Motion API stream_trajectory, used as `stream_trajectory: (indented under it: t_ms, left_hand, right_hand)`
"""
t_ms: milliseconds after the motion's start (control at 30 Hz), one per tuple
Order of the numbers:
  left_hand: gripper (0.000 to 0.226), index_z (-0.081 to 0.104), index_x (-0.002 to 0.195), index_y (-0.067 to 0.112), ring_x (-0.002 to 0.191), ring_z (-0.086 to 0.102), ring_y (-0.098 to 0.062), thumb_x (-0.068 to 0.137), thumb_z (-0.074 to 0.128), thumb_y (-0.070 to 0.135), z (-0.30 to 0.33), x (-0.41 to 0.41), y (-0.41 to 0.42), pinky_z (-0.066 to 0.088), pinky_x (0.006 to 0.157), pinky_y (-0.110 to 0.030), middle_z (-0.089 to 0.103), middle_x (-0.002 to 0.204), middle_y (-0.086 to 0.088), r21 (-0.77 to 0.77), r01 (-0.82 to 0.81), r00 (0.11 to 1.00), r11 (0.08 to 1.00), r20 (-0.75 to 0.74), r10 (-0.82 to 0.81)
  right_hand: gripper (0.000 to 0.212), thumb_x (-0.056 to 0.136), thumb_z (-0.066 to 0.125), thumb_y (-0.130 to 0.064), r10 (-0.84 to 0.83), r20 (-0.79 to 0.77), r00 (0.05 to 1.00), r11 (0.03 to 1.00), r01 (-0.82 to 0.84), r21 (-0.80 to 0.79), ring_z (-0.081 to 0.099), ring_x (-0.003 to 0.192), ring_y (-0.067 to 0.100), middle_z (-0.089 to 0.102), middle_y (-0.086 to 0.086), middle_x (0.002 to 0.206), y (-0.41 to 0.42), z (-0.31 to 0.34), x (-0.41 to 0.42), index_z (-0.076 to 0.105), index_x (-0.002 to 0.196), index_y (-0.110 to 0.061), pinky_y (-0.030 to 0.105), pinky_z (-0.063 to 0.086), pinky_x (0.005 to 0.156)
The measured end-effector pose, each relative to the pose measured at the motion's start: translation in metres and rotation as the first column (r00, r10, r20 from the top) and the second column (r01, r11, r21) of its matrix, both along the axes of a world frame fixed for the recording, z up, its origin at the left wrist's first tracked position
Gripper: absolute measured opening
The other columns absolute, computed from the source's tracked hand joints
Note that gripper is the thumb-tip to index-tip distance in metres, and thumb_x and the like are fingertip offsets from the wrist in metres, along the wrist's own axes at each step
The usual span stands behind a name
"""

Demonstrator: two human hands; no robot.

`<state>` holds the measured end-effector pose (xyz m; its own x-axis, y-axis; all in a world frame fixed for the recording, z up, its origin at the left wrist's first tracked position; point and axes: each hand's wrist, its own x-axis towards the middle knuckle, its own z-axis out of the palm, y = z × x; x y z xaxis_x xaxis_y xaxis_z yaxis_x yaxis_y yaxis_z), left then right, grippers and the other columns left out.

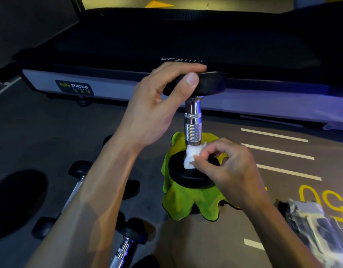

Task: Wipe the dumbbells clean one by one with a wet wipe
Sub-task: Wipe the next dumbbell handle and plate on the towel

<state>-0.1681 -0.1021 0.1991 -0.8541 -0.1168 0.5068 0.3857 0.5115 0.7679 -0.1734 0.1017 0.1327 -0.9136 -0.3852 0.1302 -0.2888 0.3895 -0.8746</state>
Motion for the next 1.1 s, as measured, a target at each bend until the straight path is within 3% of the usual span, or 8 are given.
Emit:
stream_trajectory:
  t_ms: [67,167,300,433,600,800,933,1100]
  left_hand:
    - [0.028,0.068,0.131,0.021,0.127,0.064,-0.023,0.109,0.052,0.030,0.000,0.000,-0.002,0.049,0.111,-0.052,0.069,0.128,-0.002,0.024,0.010,1.000,1.000,0.005,-0.010]
    - [0.030,0.067,0.131,0.020,0.127,0.064,-0.023,0.109,0.051,0.030,-0.001,0.000,-0.002,0.049,0.111,-0.049,0.069,0.130,-0.004,0.052,0.029,0.999,0.998,0.017,-0.030]
    - [0.030,0.067,0.131,0.018,0.124,0.065,-0.017,0.108,0.051,0.028,0.002,0.000,0.000,0.049,0.107,-0.035,0.069,0.128,-0.007,0.080,0.045,0.999,0.996,0.017,-0.047]
    - [0.030,0.067,0.130,0.018,0.114,0.064,-0.005,0.103,0.062,0.029,0.004,0.003,0.000,0.046,0.100,-0.023,0.068,0.125,-0.004,0.087,0.034,0.999,0.996,0.040,-0.037]
    - [0.047,0.066,0.128,0.023,0.120,0.067,-0.018,0.086,0.087,0.031,0.000,0.009,0.002,0.054,0.105,-0.038,0.069,0.129,-0.006,0.077,0.012,1.000,0.997,0.013,-0.013]
    - [0.048,0.069,0.125,0.019,0.134,0.060,-0.018,0.082,0.088,0.028,0.002,0.011,0.017,0.050,0.113,-0.045,0.068,0.132,-0.003,-0.003,0.042,0.996,0.999,-0.078,-0.043]
    - [0.050,0.068,0.125,0.015,0.137,0.057,-0.024,0.081,0.089,0.023,0.004,0.006,0.027,0.044,0.117,-0.055,0.069,0.132,-0.004,-0.027,0.091,0.986,0.996,-0.135,-0.094]
    - [0.043,0.063,0.134,0.017,0.139,0.053,-0.028,0.094,0.078,0.023,0.003,0.000,0.029,0.040,0.119,-0.052,0.066,0.140,0.001,-0.079,0.093,0.994,0.993,-0.052,-0.097]
  right_hand:
    - [0.016,0.081,0.087,-0.016,0.019,0.124,0.992,0.996,-0.008,-0.088,0.057,0.058,-0.002,0.064,-0.020,0.065,0.005,0.000,0.000,0.073,0.073,-0.017,0.007,0.037,0.055]
    - [0.015,0.081,0.086,-0.015,0.016,0.084,0.996,0.997,-0.010,-0.070,0.055,0.055,-0.009,0.054,-0.025,0.050,0.007,-0.005,0.006,0.073,0.074,-0.016,0.004,0.037,0.051]
    - [0.014,0.081,0.088,-0.019,-0.009,0.086,0.996,0.995,0.018,-0.102,0.057,0.057,-0.007,0.061,-0.024,0.057,0.003,-0.003,0.000,0.074,0.077,-0.020,0.005,0.036,0.052]
    - [0.020,0.081,0.087,-0.016,-0.005,0.121,0.993,0.973,0.033,-0.227,0.070,0.086,-0.002,0.078,-0.013,0.089,-0.005,-0.004,-0.004,0.072,0.091,-0.024,0.009,0.044,0.076]
    - [0.025,0.091,0.079,-0.020,0.144,0.186,0.972,0.971,-0.102,-0.218,0.076,0.096,0.009,0.080,-0.011,0.102,-0.013,-0.014,0.002,0.066,0.112,-0.024,0.041,0.059,0.091]
    - [0.027,0.088,0.076,-0.015,0.149,0.157,0.976,0.959,-0.104,-0.262,0.075,0.097,0.008,0.080,-0.012,0.099,-0.012,-0.018,0.002,0.067,0.111,-0.026,0.047,0.059,0.093]
    - [0.025,0.086,0.076,-0.022,0.011,0.109,0.994,0.959,0.020,-0.283,0.077,0.095,0.011,0.081,-0.014,0.098,0.000,-0.016,0.005,0.069,0.106,-0.034,0.045,0.060,0.091]
    - [0.023,0.087,0.082,-0.019,-0.137,0.046,0.990,0.966,0.144,-0.213,0.076,0.087,0.004,0.079,-0.021,0.089,0.015,-0.012,0.002,0.069,0.098,-0.035,0.041,0.061,0.084]
